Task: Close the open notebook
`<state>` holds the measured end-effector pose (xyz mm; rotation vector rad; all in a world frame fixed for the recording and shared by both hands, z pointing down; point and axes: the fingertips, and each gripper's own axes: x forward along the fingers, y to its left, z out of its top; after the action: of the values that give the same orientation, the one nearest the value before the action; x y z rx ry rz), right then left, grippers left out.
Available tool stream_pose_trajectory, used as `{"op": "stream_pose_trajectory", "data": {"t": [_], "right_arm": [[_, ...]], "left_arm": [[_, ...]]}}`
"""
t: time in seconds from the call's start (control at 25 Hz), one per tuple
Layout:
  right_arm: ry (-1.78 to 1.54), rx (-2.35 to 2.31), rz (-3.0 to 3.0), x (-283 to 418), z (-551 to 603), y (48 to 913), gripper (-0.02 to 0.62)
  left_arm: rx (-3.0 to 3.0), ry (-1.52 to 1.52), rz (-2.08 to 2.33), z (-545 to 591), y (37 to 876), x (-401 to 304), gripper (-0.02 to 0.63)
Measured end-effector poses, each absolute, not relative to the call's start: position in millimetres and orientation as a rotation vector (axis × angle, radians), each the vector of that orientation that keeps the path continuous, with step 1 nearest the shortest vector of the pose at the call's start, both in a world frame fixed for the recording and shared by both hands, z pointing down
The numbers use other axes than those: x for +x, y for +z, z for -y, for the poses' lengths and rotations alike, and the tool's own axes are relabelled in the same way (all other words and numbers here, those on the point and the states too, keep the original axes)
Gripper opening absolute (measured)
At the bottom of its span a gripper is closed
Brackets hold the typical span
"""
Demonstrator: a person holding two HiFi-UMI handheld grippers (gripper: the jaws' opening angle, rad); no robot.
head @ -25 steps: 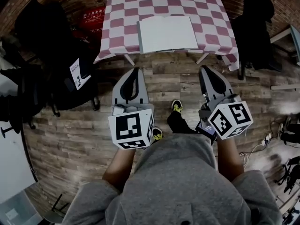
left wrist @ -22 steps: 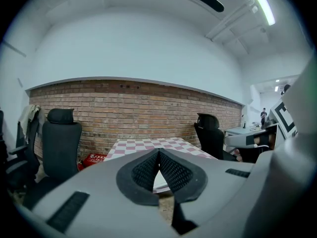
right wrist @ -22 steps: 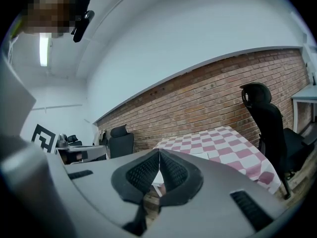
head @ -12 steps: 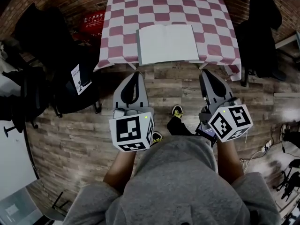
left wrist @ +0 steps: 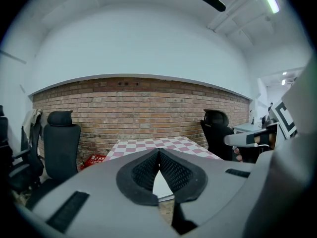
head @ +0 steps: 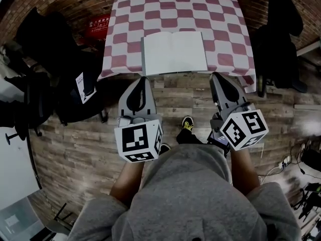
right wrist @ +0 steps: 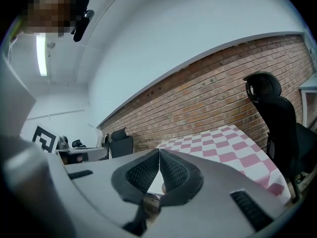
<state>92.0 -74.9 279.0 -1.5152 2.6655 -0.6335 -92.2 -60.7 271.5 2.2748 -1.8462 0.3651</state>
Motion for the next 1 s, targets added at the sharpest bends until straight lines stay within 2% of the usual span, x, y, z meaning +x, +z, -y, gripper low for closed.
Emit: {"op": "stream_pose_trajectory", "data": {"t": [1.0], "right_arm": [[-0.668,-1.34,-2.733,113.5,97.7,290.9,0.026]], "left_arm": [[2.189,0.397,1.94,68.3,276.7,-64.3,0.009]]}}
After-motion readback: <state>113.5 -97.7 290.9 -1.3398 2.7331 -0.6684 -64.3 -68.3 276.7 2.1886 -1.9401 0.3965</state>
